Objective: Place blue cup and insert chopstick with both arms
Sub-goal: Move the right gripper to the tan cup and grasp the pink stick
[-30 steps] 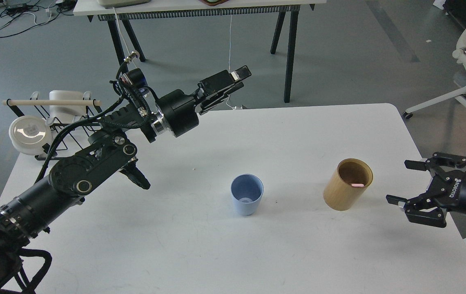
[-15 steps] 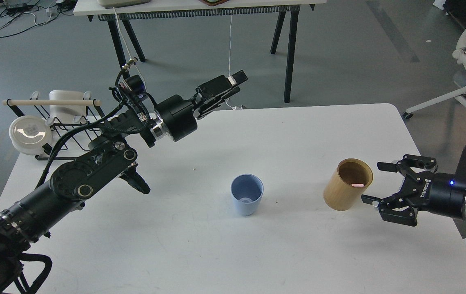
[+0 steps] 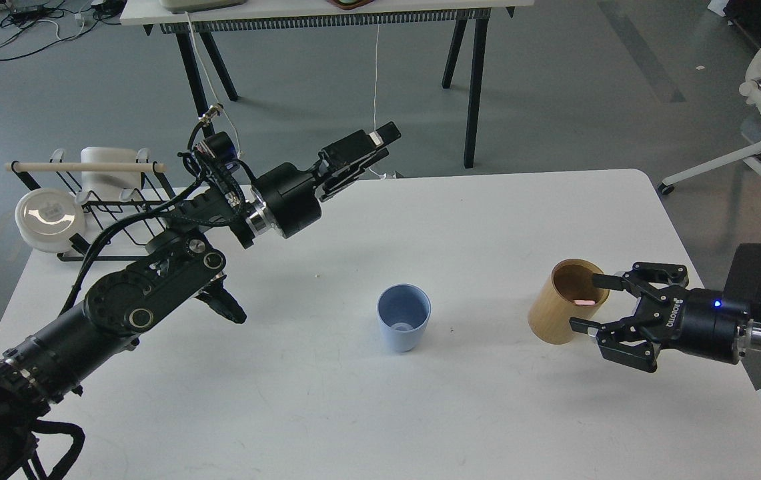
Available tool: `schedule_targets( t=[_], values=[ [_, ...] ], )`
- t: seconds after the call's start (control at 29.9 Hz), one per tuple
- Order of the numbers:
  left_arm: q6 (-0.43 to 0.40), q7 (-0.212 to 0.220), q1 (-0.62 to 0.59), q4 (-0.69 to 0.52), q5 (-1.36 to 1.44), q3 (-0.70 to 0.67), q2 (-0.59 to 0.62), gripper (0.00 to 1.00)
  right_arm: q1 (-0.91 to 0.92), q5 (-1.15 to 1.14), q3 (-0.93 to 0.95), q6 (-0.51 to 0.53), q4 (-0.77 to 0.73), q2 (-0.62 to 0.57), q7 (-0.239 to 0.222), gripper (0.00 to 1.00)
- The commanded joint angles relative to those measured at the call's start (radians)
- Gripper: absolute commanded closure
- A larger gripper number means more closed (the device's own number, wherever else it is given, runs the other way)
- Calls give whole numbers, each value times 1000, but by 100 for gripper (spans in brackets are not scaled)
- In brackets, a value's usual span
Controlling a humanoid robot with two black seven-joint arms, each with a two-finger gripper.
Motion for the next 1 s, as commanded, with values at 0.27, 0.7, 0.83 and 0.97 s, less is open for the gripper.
schedule_targets(
  t=[0.27, 0.7, 0.83, 0.97],
  values=[
    [2, 0, 11, 1, 0, -2, -3, 36, 0, 49, 5, -10, 0, 9, 0, 55],
    [20, 0, 16, 8, 0, 1, -6, 36, 0, 51, 3, -13, -3, 6, 0, 68],
    [20, 0, 17, 16, 0, 1, -7, 36, 0, 51, 3, -23, -4, 6, 0, 70],
    [21, 0, 28, 16, 0, 1, -7, 36, 0, 51, 3, -26, -14, 6, 0, 73]
  ],
)
